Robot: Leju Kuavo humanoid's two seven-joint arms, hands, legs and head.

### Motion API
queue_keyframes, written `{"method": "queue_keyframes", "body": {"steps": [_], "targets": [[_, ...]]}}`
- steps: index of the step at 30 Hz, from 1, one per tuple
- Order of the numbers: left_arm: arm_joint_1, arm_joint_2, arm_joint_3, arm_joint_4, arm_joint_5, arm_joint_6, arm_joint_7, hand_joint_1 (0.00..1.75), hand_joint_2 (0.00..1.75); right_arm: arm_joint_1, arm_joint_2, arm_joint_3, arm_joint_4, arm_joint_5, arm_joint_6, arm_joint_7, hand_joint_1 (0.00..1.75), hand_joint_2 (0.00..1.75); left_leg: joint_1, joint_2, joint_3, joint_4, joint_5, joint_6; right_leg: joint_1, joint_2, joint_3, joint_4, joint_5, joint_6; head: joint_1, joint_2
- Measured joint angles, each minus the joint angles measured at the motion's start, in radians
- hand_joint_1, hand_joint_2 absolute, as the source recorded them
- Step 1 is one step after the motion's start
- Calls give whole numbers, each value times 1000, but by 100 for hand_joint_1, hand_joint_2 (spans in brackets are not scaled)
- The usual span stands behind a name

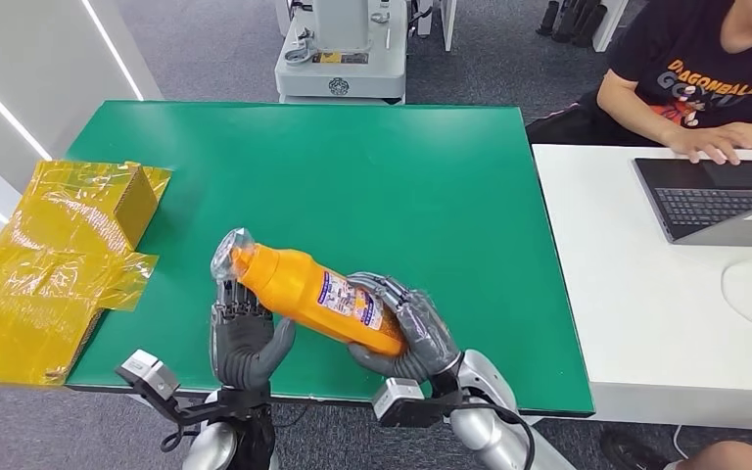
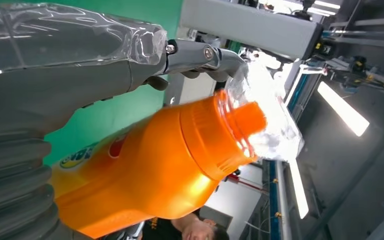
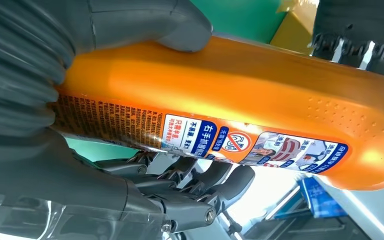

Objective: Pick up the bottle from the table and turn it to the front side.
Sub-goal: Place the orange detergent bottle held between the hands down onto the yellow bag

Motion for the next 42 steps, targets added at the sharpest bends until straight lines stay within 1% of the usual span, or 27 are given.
{"method": "queue_keyframes", "body": {"steps": [7,15,25,26,29,30,42], "targets": [[-9,5,-2,19,9,-1,0,0,175,-5,-1,35,0,-32,48,0,175,175,0,0,0,0,0,0,0,0,0,0,0,0,0,0],[-12,9,-2,29,11,-1,0,0,175,-13,-4,54,0,-43,60,0,175,175,0,0,0,0,0,0,0,0,0,0,0,0,0,0],[-12,14,0,34,23,1,-2,0,175,-55,-9,105,31,-91,131,0,175,175,0,0,0,0,0,0,0,0,0,0,0,0,0,0],[-12,15,0,34,24,1,-2,7,175,-59,-9,108,36,-96,138,0,175,175,0,0,0,0,0,0,0,0,0,0,0,0,0,0],[-12,15,1,36,25,-1,-2,138,175,-70,-9,116,52,-103,159,0,175,175,0,0,0,0,0,0,0,0,0,0,0,0,0,0],[-12,15,2,37,25,-2,-2,175,175,-73,-9,118,57,-104,164,0,175,175,0,0,0,0,0,0,0,0,0,0,0,0,0,0],[-9,15,11,43,21,-15,0,175,175,-77,-9,118,87,-80,179,-2,175,175,0,0,0,0,0,0,0,0,0,0,0,0,0,0]]}}
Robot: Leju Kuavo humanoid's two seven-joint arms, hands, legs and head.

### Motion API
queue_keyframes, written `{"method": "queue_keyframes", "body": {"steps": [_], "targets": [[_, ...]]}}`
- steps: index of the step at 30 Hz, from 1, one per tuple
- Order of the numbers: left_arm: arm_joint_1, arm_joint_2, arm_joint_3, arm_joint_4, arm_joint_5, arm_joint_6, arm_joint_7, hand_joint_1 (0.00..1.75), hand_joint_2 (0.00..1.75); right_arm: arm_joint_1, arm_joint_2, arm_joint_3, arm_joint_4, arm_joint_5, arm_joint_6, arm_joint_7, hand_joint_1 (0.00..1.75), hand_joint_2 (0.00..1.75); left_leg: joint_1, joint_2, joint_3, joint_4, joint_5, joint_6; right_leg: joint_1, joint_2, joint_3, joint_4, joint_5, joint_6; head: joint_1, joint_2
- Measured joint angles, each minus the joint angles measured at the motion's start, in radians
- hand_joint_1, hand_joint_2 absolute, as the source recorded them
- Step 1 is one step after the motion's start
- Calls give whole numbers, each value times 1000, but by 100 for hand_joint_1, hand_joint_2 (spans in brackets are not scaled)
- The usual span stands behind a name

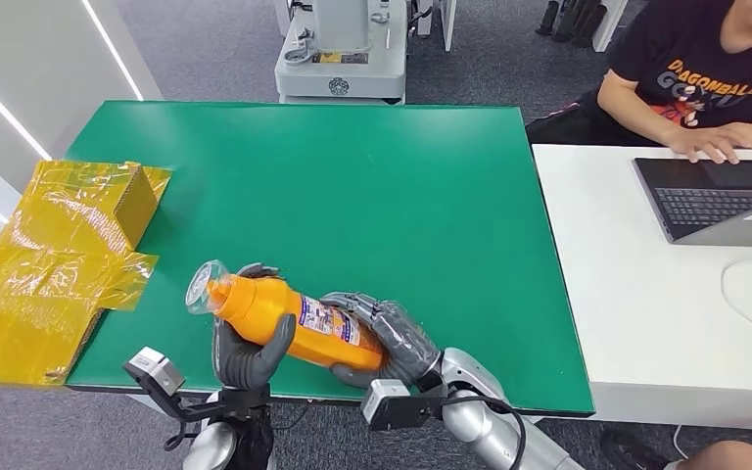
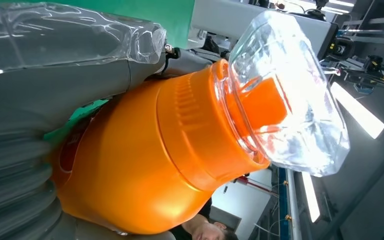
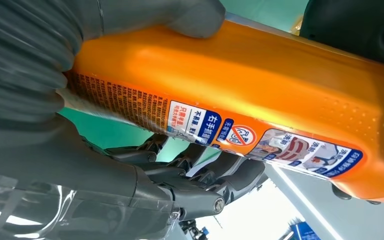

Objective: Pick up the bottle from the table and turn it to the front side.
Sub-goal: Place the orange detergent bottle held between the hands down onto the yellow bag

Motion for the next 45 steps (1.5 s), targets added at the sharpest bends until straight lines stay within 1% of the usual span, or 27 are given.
{"method": "queue_keyframes", "body": {"steps": [2,3,6,7,14,19,25,29,33,36,40,43,45], "targets": [[-1,0,3,2,0,0,0,175,175,0,1,0,1,2,2,0,175,175,0,0,0,0,0,0,0,0,0,0,0,0,0,0],[-2,0,4,3,0,0,0,175,175,0,2,0,1,2,2,0,142,175,0,0,0,0,0,0,0,0,0,0,0,0,0,0],[-5,-1,6,10,0,0,-1,175,175,2,4,-2,3,7,3,1,13,175,0,0,0,0,0,0,0,0,0,0,0,0,0,0],[-5,-1,6,13,-1,1,-2,175,175,4,5,-5,4,10,3,0,1,175,0,0,0,0,0,0,0,0,0,0,0,0,0,0],[-7,-7,6,18,-2,5,-7,175,175,33,15,-32,0,42,-6,4,0,175,0,0,0,0,0,0,0,0,0,0,0,0,0,0],[-7,-14,6,18,5,19,-17,175,175,57,31,-71,-14,28,-51,17,0,175,0,0,0,0,0,0,0,0,0,0,0,0,0,0],[-13,-17,6,18,2,44,-18,175,175,119,45,-124,-64,-65,-171,0,0,175,0,0,0,0,0,0,0,0,0,0,0,0,0,0],[-17,-17,7,17,-32,69,-23,175,175,168,47,-140,-145,-108,-293,0,0,175,0,0,0,0,0,0,0,0,0,0,0,0,0,0],[-27,-10,9,10,-108,91,-25,175,175,218,48,-140,-244,-163,-379,0,0,175,0,0,0,0,0,0,0,-1,0,0,0,0,0,0],[-60,14,11,1,-225,85,9,175,175,255,55,-135,-318,-181,-408,0,0,175,0,0,0,0,0,0,0,-1,0,0,-1,-1,0,0],[-129,67,16,-2,-380,29,48,175,175,296,72,-131,-379,-137,-398,5,0,175,0,0,0,-1,0,-1,0,-1,0,1,-1,-1,0,0],[-180,130,32,-2,-417,-57,55,175,175,323,80,-131,-406,-103,-381,8,0,175,1,0,1,-1,1,-1,0,0,0,2,0,-1,0,0],[-210,183,56,-2,-432,-93,54,175,175,340,82,-132,-420,-99,-365,6,0,175,1,1,1,-1,1,-2,1,1,0,2,0,-2,0,0]]}}
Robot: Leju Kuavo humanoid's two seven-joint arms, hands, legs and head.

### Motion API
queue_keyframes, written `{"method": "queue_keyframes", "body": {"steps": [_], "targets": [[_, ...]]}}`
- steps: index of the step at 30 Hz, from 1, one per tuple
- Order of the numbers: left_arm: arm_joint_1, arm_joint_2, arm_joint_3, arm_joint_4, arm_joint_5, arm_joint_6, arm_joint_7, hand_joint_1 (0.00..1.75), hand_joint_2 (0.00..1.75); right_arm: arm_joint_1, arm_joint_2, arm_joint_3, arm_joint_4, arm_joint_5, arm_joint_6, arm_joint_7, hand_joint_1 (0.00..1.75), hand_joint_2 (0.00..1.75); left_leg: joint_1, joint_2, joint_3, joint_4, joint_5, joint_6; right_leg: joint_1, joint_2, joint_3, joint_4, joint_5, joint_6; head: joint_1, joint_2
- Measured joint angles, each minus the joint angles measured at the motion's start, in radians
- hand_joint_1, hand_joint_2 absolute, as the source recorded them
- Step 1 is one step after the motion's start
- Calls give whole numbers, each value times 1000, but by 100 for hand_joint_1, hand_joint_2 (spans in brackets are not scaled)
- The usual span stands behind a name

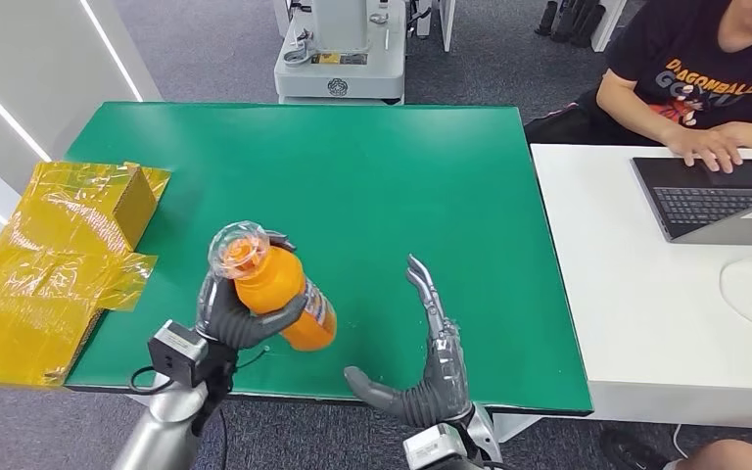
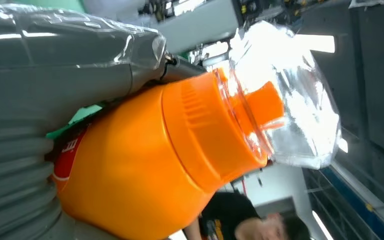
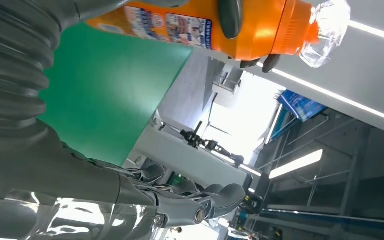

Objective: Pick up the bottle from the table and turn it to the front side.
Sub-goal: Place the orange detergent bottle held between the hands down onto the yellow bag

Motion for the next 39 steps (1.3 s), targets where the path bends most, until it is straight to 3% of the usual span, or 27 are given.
{"method": "queue_keyframes", "body": {"steps": [4,9,12,17,21,25,30,34,39], "targets": [[-52,116,44,1,-54,-15,4,175,175,20,1,-7,-19,-12,38,-4,0,175,0,0,0,-1,1,-1,0,0,0,0,0,0,0,0],[-133,311,97,18,-156,-40,5,175,175,34,5,-18,-34,-12,80,-5,0,175,2,3,0,-1,1,-3,2,3,-2,1,0,-2,0,0],[-182,401,124,32,-233,-53,40,175,175,39,11,-27,-39,-4,93,-5,0,175,2,2,-1,-1,1,-3,2,3,-3,1,0,-3,1,0],[-290,592,96,95,-401,-159,116,175,175,56,26,-45,-53,9,111,-5,0,175,4,6,-1,-1,1,-5,4,7,-5,1,1,-6,0,0],[-382,684,-7,166,-514,-235,117,175,175,75,37,-64,-82,30,138,-1,0,175,4,6,-1,-1,1,-6,4,6,-5,1,1,-6,0,0],[-511,703,-166,284,-568,-242,120,175,175,85,46,-74,-107,45,160,2,0,175,4,5,-1,0,1,-6,4,5,-5,1,1,-6,1,0],[-648,652,-347,488,-631,-157,121,175,175,85,54,-76,-127,56,177,11,0,175,3,5,0,0,1,-6,4,6,-4,1,2,-6,1,0],[-680,601,-432,638,-689,-30,121,175,175,85,59,-78,-133,58,187,18,0,175,3,6,0,0,1,-6,3,7,-4,1,2,-6,0,0],[-669,541,-482,805,-734,87,114,175,175,85,62,-82,-134,64,193,22,0,175,3,6,-1,-1,0,-6,3,6,-4,1,1,-6,0,0]]}}
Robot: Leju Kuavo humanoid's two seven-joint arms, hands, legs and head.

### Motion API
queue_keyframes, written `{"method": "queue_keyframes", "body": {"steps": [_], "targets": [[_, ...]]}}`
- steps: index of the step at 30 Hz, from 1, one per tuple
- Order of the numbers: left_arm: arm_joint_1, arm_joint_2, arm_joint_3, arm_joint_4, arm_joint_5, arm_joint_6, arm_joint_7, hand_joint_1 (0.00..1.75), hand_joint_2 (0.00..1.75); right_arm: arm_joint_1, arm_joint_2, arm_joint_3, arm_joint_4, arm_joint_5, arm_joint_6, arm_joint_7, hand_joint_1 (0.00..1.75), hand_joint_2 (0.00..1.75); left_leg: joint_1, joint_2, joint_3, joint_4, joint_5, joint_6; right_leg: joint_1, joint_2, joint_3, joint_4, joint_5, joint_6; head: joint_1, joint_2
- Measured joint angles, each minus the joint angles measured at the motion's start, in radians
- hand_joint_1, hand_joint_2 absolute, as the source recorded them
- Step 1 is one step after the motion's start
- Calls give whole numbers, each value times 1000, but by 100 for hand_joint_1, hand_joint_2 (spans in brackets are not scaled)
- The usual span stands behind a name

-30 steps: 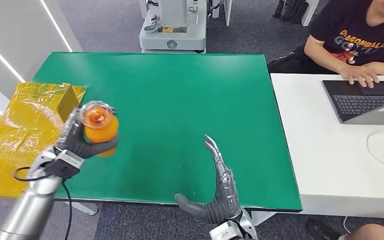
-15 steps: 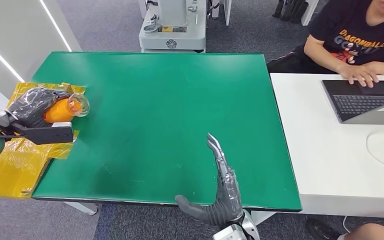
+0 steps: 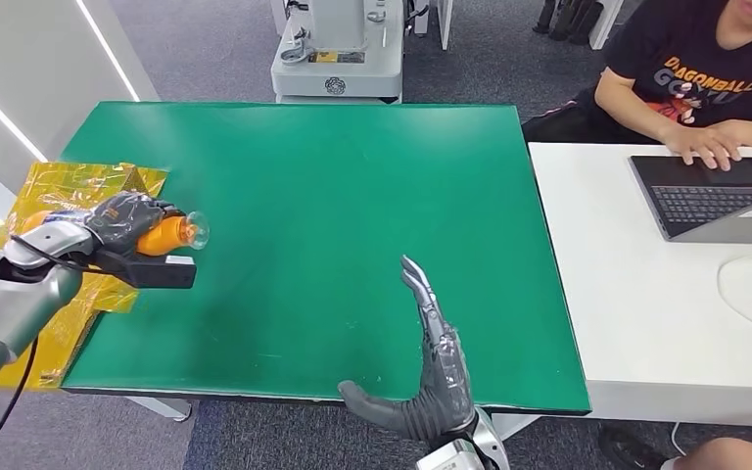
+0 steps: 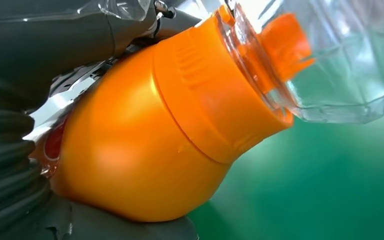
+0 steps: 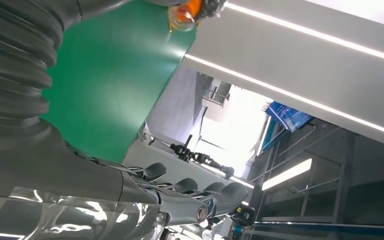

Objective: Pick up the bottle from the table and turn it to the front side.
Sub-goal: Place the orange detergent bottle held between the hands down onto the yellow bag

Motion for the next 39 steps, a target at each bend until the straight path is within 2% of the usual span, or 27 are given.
{"method": "queue_keyframes", "body": {"steps": [4,9,15,16,19,20,26,39], "targets": [[42,-37,-18,90,-15,43,6,175,175,0,5,-5,-2,4,7,4,0,175,0,0,0,0,0,0,0,0,0,0,0,0,0,0],[90,-75,-28,167,-38,54,29,175,175,-1,12,-12,-9,10,11,13,0,175,0,0,0,0,0,0,0,0,0,0,0,0,0,0],[95,-96,-33,212,-50,80,43,175,175,0,18,-21,-12,12,9,17,0,175,0,-2,2,0,0,0,0,-2,3,0,0,0,0,0],[96,-98,-34,218,-56,92,47,165,175,0,19,-22,-12,13,9,17,0,175,0,-2,2,0,0,0,0,-2,3,0,0,0,0,0],[96,-105,-34,234,-74,126,58,35,175,0,21,-26,-12,16,6,19,0,175,0,-3,3,0,0,0,0,-4,4,0,0,0,0,0],[96,-109,-34,238,-81,133,64,1,175,0,22,-26,-12,18,5,20,0,175,0,-3,3,-1,1,-1,0,-4,4,0,0,0,0,0],[91,-130,-34,248,-101,146,87,0,175,0,23,-27,-12,21,1,20,0,175,0,-5,5,-1,2,-2,0,-6,7,1,0,0,0,0],[62,-154,-34,265,-134,102,87,0,175,0,23,-28,-12,25,-8,31,0,175,0,-6,5,-1,3,-3,0,-7,7,1,0,-1,0,0]]}}
